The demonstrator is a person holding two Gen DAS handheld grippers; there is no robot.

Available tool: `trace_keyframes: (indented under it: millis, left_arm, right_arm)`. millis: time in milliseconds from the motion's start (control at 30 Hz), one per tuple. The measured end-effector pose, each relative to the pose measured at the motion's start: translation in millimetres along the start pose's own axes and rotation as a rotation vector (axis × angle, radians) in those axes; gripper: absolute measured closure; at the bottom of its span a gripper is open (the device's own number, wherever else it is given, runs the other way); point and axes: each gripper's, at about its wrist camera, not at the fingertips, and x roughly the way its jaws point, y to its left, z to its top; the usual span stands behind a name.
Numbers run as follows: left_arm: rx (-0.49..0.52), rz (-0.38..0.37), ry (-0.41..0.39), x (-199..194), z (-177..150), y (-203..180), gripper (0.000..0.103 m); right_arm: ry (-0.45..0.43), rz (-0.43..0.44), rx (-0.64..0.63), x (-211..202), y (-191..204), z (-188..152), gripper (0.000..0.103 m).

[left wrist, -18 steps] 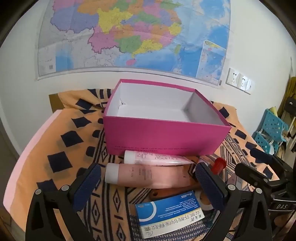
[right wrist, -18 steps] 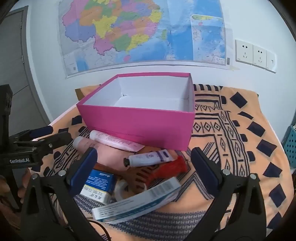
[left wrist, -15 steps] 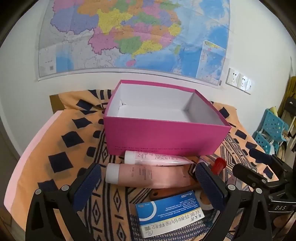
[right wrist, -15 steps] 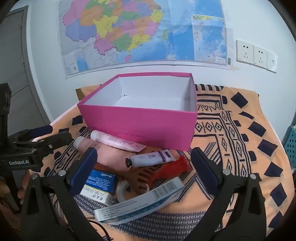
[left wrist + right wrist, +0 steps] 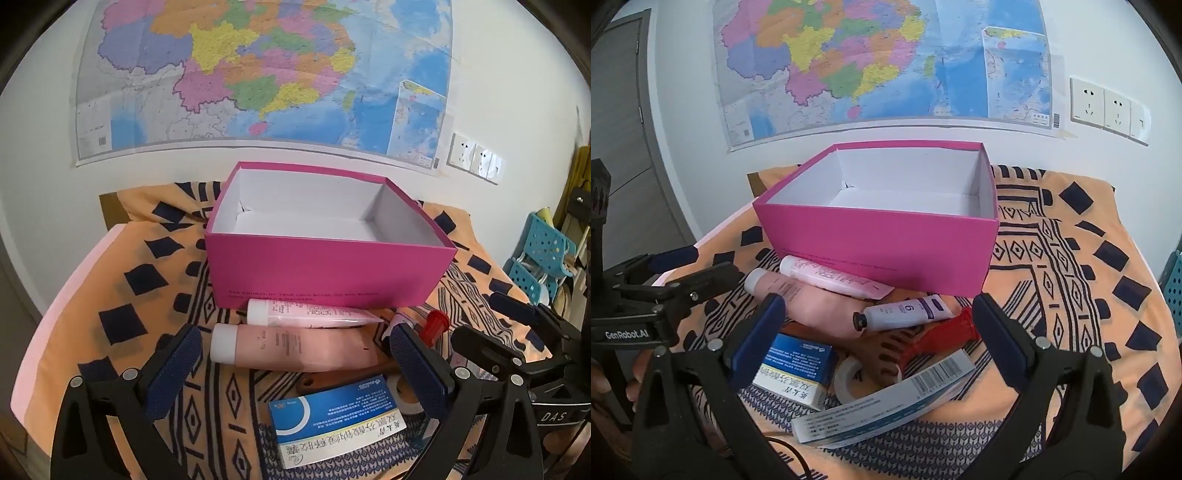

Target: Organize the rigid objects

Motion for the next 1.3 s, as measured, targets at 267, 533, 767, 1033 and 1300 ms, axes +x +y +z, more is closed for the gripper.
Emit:
trace_keyframes:
  millis: [267,533,767,1033,1300]
  left_arm:
    - [0.001,0.003,-0.003,-0.4,-1.1,-0.5,0.0]
    - [0.001,0.003,-0.003,-0.4,-1.2,-0.6,0.0]
    - [-0.001,0.0,-0.004,-1.5,-1.3,-0.1,0.0]
    - [0.004,0.0,-0.006,-3.7,-1.1,-3.0,0.0]
    - [0.008,-0.006,-0.001,-4.9,-1.4,-7.5,0.0]
  right_arm:
    - [0.0,0.001,-0.002,-0.9,0.3,0.5,0.002]
    - [-0.002,0.004,-0.011,-0.9,2.5,1.1,0.002]
    - [-0.008,0.002,-0.013,-0.4,4.7,0.3,0.002]
    - [-0.01,0.005,-0.011,-0.6,5.4,0.6,0.002]
    - [-0.016,0.003,-0.004,-2.5,3.8,0.5,0.002]
